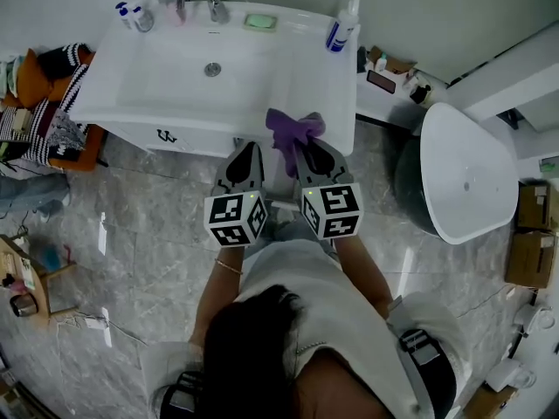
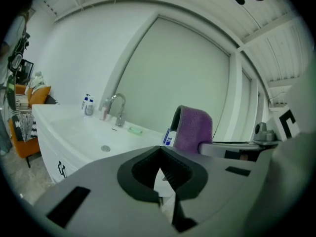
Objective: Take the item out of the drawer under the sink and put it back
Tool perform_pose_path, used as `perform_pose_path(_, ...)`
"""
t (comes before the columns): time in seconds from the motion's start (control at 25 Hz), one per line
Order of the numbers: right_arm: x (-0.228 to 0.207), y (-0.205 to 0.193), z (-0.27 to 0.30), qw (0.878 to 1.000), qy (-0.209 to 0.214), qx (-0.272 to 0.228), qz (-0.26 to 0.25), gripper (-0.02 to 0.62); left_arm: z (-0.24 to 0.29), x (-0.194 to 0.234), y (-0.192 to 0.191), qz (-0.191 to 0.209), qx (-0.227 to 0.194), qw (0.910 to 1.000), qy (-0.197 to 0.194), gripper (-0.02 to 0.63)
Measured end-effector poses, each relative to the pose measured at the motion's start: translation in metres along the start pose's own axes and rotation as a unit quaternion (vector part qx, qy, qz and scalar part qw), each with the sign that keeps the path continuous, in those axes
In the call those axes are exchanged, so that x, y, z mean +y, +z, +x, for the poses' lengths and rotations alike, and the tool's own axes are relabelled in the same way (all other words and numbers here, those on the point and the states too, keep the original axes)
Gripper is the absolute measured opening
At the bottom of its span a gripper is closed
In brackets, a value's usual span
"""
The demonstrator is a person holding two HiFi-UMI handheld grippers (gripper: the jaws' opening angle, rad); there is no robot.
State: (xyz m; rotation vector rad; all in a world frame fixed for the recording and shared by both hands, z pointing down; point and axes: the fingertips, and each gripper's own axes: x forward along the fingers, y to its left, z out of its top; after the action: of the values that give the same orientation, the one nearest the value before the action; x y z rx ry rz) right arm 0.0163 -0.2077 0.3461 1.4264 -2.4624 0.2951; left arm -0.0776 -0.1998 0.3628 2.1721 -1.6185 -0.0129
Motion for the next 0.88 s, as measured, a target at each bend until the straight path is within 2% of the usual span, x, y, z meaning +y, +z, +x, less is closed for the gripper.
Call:
perform_pose_path(0.32,0.001,0.025,-0.013,0.999,-0.004,-0.043,-0.019,0.044,0.001,-0.021,0.023,0.027,-0.032,0.9991,-0.012,0.003)
perform_pose_path(0.48,0.002,0.023,-0.019,0.999,-0.004,-0.042,-0.022,0.044,-0.003,-0.024,0.020,0.049,-0.028,0.9984,-0.005,0.003)
perform_pose_path(0.72,-0.001,0.020,-0.024,0.999,-0.008,-0.039,-0.025,0.044,-0.009,-0.029,0.016,0.055,-0.027,0.9982,-0.002,0.003)
perform_pose_path(0.88,0.002,0.018,-0.027,0.999,-0.004,-0.037,-0.028,0.044,-0.012,-0.033,0.013,0.079,-0.022,0.9966,0.001,0.003)
